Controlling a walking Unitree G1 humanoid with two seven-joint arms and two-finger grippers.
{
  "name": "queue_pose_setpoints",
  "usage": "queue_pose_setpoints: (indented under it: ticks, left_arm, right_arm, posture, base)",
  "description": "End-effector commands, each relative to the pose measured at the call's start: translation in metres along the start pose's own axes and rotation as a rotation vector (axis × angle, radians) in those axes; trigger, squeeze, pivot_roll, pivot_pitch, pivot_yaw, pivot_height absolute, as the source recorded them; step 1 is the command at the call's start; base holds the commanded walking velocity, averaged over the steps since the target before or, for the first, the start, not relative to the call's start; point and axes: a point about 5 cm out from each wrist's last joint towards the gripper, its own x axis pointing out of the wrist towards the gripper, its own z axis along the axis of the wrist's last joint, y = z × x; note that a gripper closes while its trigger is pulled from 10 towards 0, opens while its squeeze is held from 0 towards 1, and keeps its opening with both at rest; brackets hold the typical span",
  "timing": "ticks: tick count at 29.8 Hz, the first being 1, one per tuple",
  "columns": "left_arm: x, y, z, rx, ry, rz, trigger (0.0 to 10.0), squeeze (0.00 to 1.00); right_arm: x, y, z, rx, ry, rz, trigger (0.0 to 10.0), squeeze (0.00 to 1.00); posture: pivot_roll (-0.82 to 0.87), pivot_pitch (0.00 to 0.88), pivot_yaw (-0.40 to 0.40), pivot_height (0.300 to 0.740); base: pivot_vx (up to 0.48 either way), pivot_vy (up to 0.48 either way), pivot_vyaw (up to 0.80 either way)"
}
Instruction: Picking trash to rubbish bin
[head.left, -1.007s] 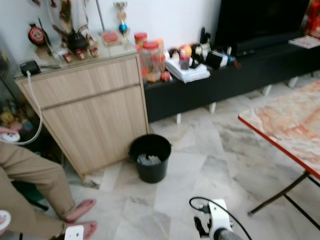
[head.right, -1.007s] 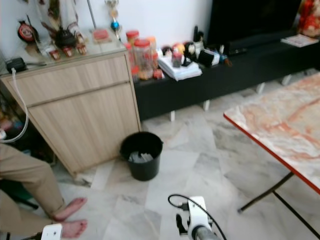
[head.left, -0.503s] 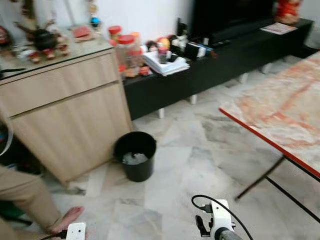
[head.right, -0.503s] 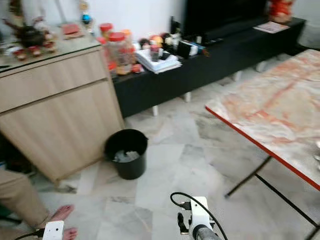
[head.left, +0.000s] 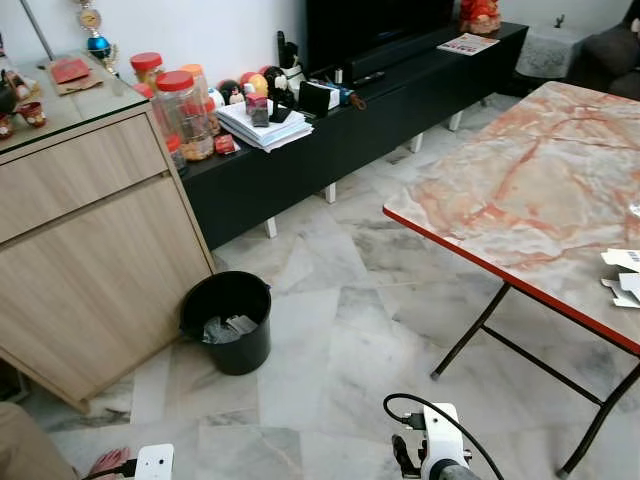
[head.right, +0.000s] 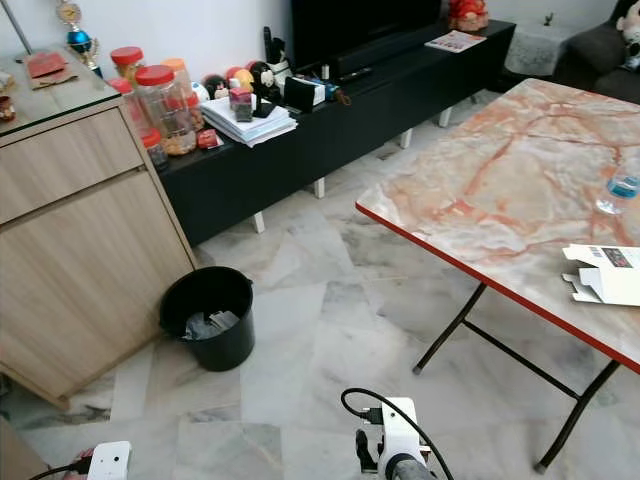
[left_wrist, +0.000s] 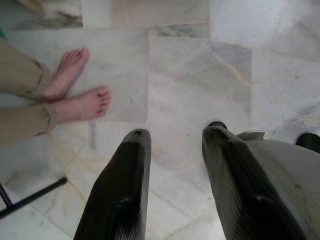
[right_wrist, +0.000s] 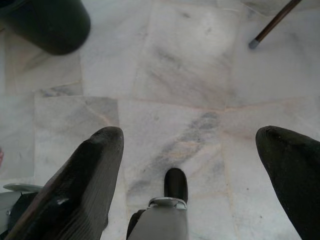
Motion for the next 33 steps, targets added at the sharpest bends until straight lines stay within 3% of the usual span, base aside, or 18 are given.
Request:
queue_pose_setpoints:
  ticks: [1, 33]
  left_arm:
    - [0.0003, 0.0045, 0.0022, 0.011, -0.002, 0.012, 10.0, 0.00]
    - [0.0005, -0.0039, 0.0005, 0.049, 0.006, -0.015, 10.0, 0.00]
  right_arm:
    - [0.0003, 0.0005, 0.0007, 0.008, -0.001, -0.006, 10.0, 0.00]
    - [-0.0008, -0.0050, -0.0013, -0.005, 0.000, -0.025, 10.0, 0.00]
  posture:
    - [0.05, 0.000, 0.055, 0.740]
    - [0.03, 0.000, 0.057, 0.740]
  base:
    - [0.000, 0.000, -0.76]
    - [0.000, 0.000, -0.76]
